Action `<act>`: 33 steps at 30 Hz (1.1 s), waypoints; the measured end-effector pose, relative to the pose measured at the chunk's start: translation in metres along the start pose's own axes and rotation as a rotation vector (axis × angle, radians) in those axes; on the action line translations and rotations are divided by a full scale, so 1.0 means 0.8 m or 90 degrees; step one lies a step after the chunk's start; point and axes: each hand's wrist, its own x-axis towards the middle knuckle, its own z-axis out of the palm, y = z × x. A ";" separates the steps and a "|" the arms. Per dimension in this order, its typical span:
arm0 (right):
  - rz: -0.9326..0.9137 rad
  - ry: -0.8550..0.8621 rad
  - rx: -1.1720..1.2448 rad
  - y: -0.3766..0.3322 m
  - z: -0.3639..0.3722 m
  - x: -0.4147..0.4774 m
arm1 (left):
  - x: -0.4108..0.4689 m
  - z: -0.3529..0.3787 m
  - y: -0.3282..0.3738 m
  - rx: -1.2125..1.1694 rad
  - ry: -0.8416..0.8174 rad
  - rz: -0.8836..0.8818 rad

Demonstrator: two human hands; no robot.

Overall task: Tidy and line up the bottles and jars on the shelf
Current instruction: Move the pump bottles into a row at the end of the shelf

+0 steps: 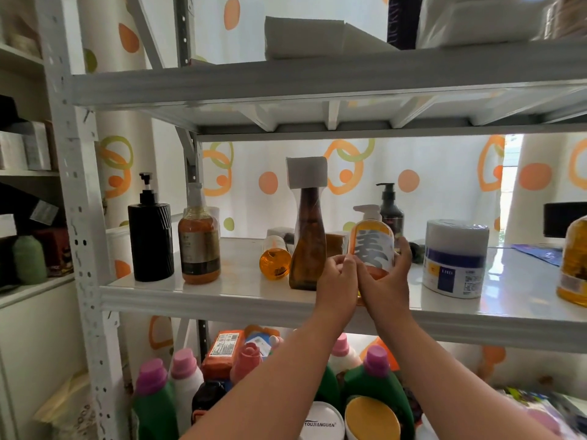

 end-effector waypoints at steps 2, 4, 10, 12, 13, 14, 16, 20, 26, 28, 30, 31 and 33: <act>0.020 -0.009 0.034 0.001 -0.003 0.003 | 0.004 -0.002 -0.002 -0.014 -0.009 -0.010; 0.041 -0.015 0.053 0.003 -0.007 0.007 | 0.005 -0.004 -0.003 -0.023 -0.032 -0.014; -0.030 -0.028 0.026 0.006 -0.009 0.001 | -0.001 -0.013 0.011 -0.083 -0.096 -0.031; -0.066 -0.017 -0.021 0.006 -0.008 -0.004 | -0.001 -0.015 0.011 -0.091 -0.118 -0.049; -0.078 -0.009 -0.043 0.007 -0.007 -0.005 | -0.003 -0.015 0.012 -0.076 -0.123 -0.054; -0.086 -0.002 -0.064 0.009 -0.008 -0.006 | -0.004 -0.015 0.012 -0.060 -0.127 -0.054; -0.086 -0.005 -0.115 0.012 -0.011 -0.007 | -0.004 -0.015 0.010 -0.046 -0.133 -0.042; -0.053 -0.053 -0.148 0.011 -0.019 -0.008 | -0.007 -0.016 0.010 -0.041 -0.155 -0.017; -0.082 -0.032 -0.126 0.009 -0.022 -0.020 | -0.012 -0.024 0.016 -0.023 -0.179 0.005; -0.126 -0.010 -0.122 0.010 -0.019 -0.025 | -0.014 -0.031 0.016 -0.007 -0.186 0.042; -0.178 0.017 -0.138 0.010 -0.014 -0.028 | -0.014 -0.039 0.017 0.003 -0.185 0.088; -0.199 0.031 -0.144 0.009 -0.011 -0.029 | -0.014 -0.043 0.016 0.003 -0.182 0.110; -0.228 0.057 -0.152 0.005 -0.002 -0.032 | -0.016 -0.052 0.016 -0.003 -0.173 0.147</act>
